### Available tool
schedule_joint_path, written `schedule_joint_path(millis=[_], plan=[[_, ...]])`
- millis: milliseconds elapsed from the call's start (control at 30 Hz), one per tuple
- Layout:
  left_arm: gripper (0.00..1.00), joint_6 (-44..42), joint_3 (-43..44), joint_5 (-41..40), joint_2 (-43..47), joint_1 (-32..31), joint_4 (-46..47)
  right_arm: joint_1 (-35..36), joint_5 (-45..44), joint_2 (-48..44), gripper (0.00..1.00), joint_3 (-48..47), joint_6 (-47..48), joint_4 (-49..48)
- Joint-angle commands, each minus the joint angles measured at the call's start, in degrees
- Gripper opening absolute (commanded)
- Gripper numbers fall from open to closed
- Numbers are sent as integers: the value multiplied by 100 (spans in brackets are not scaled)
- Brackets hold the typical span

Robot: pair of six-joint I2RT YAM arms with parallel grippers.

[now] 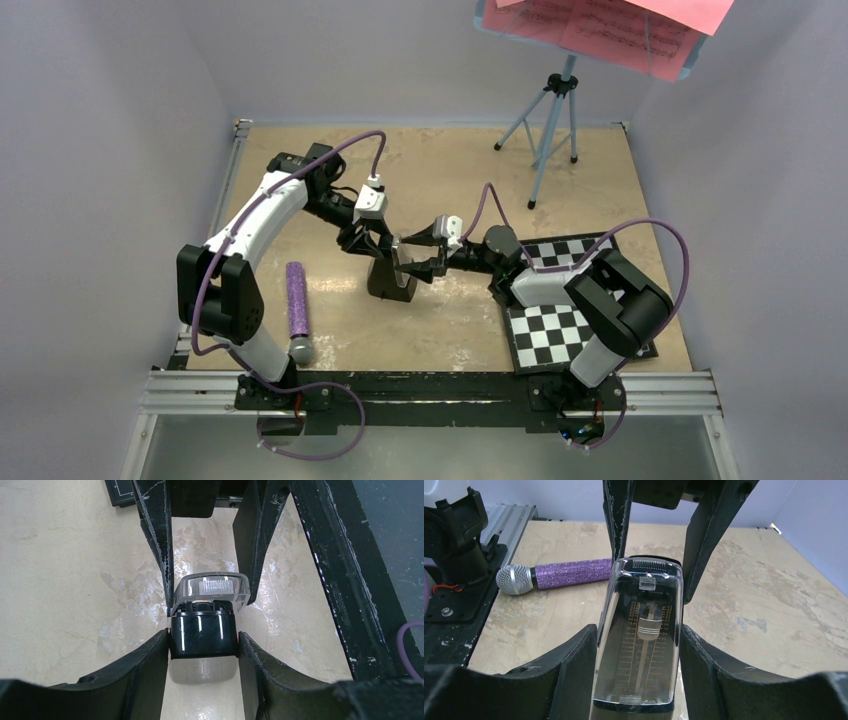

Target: Pack up the instrument practice props

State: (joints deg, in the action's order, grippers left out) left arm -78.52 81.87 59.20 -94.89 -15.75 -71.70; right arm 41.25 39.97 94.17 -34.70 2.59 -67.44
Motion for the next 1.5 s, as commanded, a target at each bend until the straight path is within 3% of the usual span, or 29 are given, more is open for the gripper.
schedule_joint_path(millis=[0,800,1133,1467], plan=[[0,-28,-217,-827,-301,-43,-219,22,-4,25,0,-31,116,-191],[0,9,-138,-735,-373,-42,-386,-34,135,492,0,-173,112,-169],[0,80,-113,-600,-374,-73,-371,-34,203,550,0,-350,74,384],[0,176,-161,-507,-368,-103,-413,-29,-305,551,0,-527,-342,985]])
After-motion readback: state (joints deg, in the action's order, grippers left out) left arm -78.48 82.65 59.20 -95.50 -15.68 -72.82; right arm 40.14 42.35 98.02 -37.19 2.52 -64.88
